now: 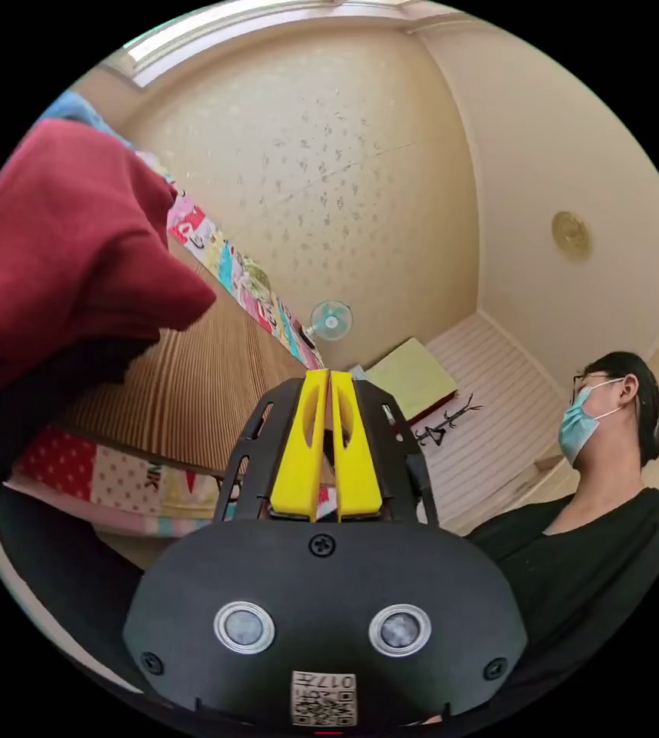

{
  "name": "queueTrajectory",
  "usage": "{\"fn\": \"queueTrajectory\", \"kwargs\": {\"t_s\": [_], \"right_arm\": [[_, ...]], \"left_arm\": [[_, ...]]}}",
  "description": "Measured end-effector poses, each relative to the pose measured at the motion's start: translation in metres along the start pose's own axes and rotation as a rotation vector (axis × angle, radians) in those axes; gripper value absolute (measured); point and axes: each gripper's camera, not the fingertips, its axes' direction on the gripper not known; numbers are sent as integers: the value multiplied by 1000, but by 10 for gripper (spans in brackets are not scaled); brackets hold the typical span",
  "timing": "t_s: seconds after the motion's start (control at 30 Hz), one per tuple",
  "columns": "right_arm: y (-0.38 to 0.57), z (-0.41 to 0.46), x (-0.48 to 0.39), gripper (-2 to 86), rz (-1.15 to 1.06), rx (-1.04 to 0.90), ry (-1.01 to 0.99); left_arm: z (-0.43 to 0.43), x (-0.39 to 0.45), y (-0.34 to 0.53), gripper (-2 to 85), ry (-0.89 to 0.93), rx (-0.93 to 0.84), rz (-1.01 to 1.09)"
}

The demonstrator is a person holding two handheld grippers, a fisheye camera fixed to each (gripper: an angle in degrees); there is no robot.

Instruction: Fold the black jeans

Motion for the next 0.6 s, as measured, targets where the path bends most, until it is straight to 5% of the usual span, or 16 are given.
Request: {"fn": "queueTrajectory", "kwargs": {"t_s": [0.13,0.37,0.6], "right_arm": [[-16,20,51,117,19,-33,-85],[-44,35,75,109,-8,-60,-271],[-69,8,11,35,-6,151,-380]], "left_arm": [[30,10,-8,-10,-65,-179,43],[14,45,-21,-10,-118,-146,185],[-29,48,-7,-10,-114,-88,240]]}}
